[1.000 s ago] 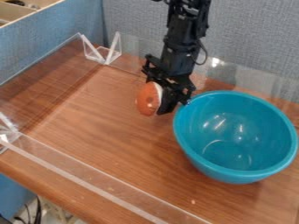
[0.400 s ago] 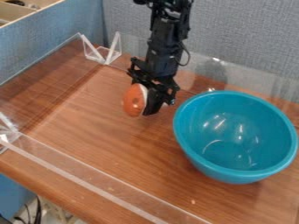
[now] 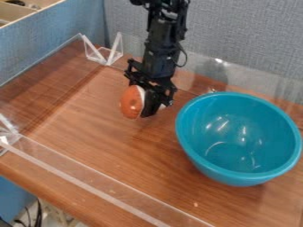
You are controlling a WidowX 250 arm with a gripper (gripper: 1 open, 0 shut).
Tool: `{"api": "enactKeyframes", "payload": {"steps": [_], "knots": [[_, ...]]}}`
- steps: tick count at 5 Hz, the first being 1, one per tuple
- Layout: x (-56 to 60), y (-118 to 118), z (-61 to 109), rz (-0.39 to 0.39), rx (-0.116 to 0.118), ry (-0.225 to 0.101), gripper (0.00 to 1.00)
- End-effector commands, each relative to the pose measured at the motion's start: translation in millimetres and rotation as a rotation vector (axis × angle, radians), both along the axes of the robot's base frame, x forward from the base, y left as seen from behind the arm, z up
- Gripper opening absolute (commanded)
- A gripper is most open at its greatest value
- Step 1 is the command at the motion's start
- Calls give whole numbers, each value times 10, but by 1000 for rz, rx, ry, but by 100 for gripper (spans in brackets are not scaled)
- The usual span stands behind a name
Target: Remove the mushroom from inside the blue bowl and put it on the table
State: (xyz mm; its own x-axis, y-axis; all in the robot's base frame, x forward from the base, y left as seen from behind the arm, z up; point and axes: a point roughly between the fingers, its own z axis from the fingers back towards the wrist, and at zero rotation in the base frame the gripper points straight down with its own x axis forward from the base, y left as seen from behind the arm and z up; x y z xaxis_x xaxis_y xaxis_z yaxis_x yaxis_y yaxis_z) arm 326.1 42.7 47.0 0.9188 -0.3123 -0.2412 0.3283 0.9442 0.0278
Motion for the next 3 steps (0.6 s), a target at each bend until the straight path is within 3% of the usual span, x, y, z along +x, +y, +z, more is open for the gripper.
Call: {"api": "enactKeyframes", "payload": {"steps": [1,3], "knots": [[45,78,143,6,-4,-44,0],[24,121,127,9,-11,-37,0]]}}
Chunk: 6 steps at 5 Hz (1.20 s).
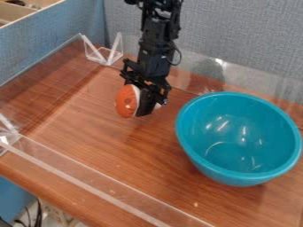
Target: Remove the mushroom from inside the blue bowl and put it on the table
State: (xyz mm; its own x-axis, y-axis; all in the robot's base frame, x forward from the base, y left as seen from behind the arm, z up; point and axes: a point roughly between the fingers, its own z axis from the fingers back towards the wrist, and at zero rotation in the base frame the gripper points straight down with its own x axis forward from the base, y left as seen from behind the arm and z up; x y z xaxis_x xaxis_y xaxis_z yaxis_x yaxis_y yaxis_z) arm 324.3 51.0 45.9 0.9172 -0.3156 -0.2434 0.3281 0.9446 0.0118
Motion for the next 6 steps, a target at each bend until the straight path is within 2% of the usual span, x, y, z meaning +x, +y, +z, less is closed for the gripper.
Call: {"api": "enactKeyframes", "payload": {"steps": [1,6], "knots": [[33,57,124,9,0,-40,0],[-4,136,68,12,-14,-20,0]]}}
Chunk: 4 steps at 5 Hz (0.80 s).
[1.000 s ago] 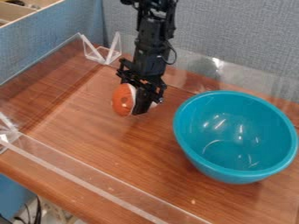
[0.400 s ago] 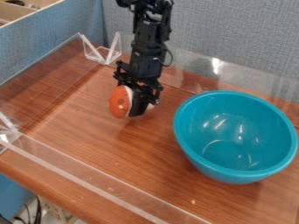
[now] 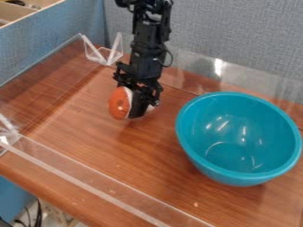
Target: Remove the mushroom from inside the blue bowl and put it on the table
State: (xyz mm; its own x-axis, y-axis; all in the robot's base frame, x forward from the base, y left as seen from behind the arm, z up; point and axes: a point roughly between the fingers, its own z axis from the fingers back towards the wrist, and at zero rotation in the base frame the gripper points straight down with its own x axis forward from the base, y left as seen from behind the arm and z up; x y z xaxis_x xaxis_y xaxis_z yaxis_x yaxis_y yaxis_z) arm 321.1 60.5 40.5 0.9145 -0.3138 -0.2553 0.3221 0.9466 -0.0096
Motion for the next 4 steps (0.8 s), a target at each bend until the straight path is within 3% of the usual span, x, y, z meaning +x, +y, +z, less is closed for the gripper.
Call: {"api": "enactKeyframes", "payload": {"steps": [1,4], "knots": [[19,53,125,7,-1,-38,0],[-11,91,171,10,-14,-44,0]]}}
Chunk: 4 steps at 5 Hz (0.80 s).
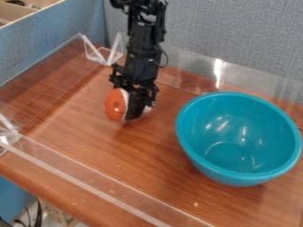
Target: Remove the mushroom from inside the blue bowl and put it on the table
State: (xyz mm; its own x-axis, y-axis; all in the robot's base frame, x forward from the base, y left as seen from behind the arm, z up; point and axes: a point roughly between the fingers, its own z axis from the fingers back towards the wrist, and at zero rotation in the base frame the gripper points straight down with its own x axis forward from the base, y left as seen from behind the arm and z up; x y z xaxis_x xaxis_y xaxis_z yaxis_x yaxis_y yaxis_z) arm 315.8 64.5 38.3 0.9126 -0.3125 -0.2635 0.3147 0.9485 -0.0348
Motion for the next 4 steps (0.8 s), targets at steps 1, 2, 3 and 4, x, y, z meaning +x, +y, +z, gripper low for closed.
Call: {"api": "enactKeyframes", "payload": {"steps": [1,2,3,4], "knots": [[30,60,232,3,1,-67,0],[17,68,270,3,-4,-75,0],[1,73,336,9,-10,-89,100],[-13,82,374,13,-15,-96,100]]}}
